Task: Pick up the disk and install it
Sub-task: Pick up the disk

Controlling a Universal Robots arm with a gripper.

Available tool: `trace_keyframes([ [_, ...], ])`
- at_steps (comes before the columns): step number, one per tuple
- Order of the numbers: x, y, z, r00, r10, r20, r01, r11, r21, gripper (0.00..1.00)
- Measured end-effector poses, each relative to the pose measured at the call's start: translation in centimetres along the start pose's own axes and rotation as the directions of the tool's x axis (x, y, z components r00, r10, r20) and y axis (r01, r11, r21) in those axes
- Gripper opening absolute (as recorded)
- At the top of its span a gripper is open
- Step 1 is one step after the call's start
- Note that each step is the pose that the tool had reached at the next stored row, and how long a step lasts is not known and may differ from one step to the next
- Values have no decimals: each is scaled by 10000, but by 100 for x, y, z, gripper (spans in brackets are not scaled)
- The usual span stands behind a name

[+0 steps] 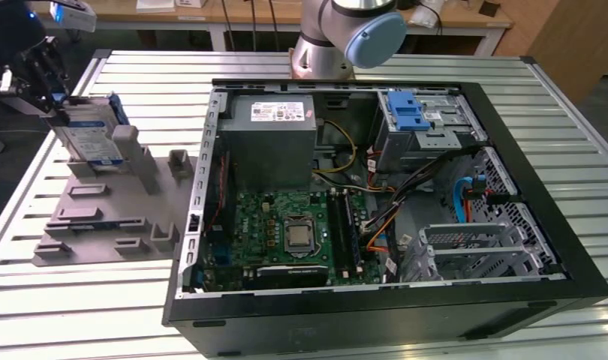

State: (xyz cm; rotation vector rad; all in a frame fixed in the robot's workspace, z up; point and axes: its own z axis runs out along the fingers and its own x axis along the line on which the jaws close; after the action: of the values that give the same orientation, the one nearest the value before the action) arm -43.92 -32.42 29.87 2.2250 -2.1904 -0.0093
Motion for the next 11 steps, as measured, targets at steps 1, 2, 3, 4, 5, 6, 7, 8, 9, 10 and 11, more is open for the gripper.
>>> trace_keyframes([
  [1,0,0,-9,10000,0,0,0,10000,-1,36],
  [2,0,0,-17,10000,1,0,-1,10000,0,36],
  [3,0,0,-25,10000,0,0,0,10000,0,36],
  [4,0,1,-33,10000,0,0,0,10000,0,36],
  [5,0,1,-40,10000,0,0,0,10000,1,36],
  [6,0,1,-48,10000,0,0,0,10000,0,36],
  [7,0,1,-55,10000,0,0,0,10000,0,36],
  [8,0,1,-64,10000,0,1,0,10000,0,36],
  [9,1,1,-72,10000,0,1,0,10000,1,36],
  [10,1,1,-80,10000,0,0,0,10000,0,36],
  [11,1,2,-87,10000,0,0,0,10000,0,36],
])
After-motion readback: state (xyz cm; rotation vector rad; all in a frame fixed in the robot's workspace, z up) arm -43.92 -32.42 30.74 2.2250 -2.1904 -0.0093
